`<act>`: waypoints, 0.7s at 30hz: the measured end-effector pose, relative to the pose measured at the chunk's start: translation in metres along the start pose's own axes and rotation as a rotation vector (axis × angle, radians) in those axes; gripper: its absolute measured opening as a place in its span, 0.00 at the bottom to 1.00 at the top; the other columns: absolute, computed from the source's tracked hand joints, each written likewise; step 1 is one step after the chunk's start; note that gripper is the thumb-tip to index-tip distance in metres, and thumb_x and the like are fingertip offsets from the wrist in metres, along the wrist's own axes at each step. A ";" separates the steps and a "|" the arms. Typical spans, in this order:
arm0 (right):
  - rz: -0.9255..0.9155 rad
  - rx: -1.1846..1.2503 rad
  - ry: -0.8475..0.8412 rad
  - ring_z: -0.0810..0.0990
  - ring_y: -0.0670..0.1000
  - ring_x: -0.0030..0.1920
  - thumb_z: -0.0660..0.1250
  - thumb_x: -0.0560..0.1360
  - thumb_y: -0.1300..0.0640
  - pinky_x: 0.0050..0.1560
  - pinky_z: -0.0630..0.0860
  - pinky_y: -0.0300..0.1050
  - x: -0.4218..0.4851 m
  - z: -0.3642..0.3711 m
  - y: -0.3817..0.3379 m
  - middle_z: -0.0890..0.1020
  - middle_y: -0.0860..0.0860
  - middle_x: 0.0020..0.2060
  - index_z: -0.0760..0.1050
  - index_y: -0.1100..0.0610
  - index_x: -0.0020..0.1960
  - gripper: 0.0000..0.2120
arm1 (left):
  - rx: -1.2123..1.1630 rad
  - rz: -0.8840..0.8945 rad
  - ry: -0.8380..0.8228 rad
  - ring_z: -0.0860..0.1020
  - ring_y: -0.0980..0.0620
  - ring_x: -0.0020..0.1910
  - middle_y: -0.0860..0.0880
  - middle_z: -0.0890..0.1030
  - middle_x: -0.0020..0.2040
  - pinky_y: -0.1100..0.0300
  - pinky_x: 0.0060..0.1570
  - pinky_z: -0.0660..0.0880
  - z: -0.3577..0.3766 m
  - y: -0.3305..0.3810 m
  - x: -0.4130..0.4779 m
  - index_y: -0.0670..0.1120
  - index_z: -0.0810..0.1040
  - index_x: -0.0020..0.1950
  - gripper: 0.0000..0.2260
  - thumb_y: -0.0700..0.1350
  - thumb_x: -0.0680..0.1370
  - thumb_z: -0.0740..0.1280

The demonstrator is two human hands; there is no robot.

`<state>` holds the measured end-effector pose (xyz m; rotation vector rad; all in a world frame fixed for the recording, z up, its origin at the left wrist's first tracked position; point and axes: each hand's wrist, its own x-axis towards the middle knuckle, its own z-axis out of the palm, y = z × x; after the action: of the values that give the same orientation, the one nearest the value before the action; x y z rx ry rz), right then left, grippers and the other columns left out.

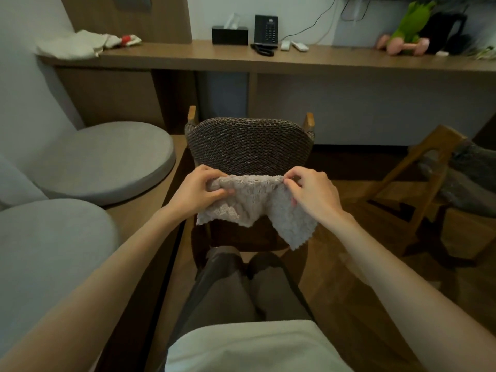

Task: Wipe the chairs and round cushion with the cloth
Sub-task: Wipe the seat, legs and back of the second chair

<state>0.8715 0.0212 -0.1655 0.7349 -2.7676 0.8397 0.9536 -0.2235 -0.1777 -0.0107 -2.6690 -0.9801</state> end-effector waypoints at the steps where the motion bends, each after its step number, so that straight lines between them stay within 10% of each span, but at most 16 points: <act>1: 0.035 0.043 0.000 0.80 0.42 0.35 0.61 0.80 0.50 0.41 0.79 0.46 0.004 0.000 0.001 0.80 0.42 0.30 0.76 0.48 0.54 0.07 | -0.038 -0.009 -0.005 0.74 0.61 0.49 0.60 0.76 0.48 0.62 0.49 0.74 -0.001 -0.001 0.005 0.54 0.79 0.52 0.09 0.51 0.73 0.72; 11: 0.119 0.267 0.125 0.83 0.41 0.38 0.68 0.76 0.53 0.47 0.82 0.47 0.077 0.014 0.011 0.83 0.43 0.33 0.80 0.52 0.49 0.04 | 0.043 -0.256 0.394 0.63 0.51 0.57 0.48 0.66 0.53 0.59 0.55 0.63 0.010 -0.013 0.078 0.53 0.80 0.54 0.09 0.52 0.76 0.69; 17: 0.095 0.340 0.356 0.81 0.39 0.43 0.69 0.76 0.55 0.47 0.79 0.34 0.132 0.035 0.008 0.82 0.42 0.40 0.79 0.50 0.48 0.02 | -0.166 -0.307 0.669 0.71 0.55 0.53 0.51 0.67 0.54 0.75 0.46 0.66 0.029 -0.009 0.132 0.50 0.77 0.58 0.10 0.48 0.77 0.68; 21: 0.030 0.477 0.440 0.81 0.41 0.44 0.75 0.71 0.57 0.48 0.80 0.39 0.146 0.059 0.005 0.81 0.43 0.42 0.70 0.50 0.55 0.18 | -0.315 -0.266 0.858 0.71 0.59 0.52 0.47 0.71 0.57 0.73 0.52 0.69 0.052 -0.005 0.148 0.46 0.67 0.61 0.21 0.45 0.72 0.73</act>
<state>0.7417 -0.0676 -0.1753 0.4914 -2.2127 1.4902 0.7978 -0.2088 -0.1773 0.5729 -1.7452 -1.1367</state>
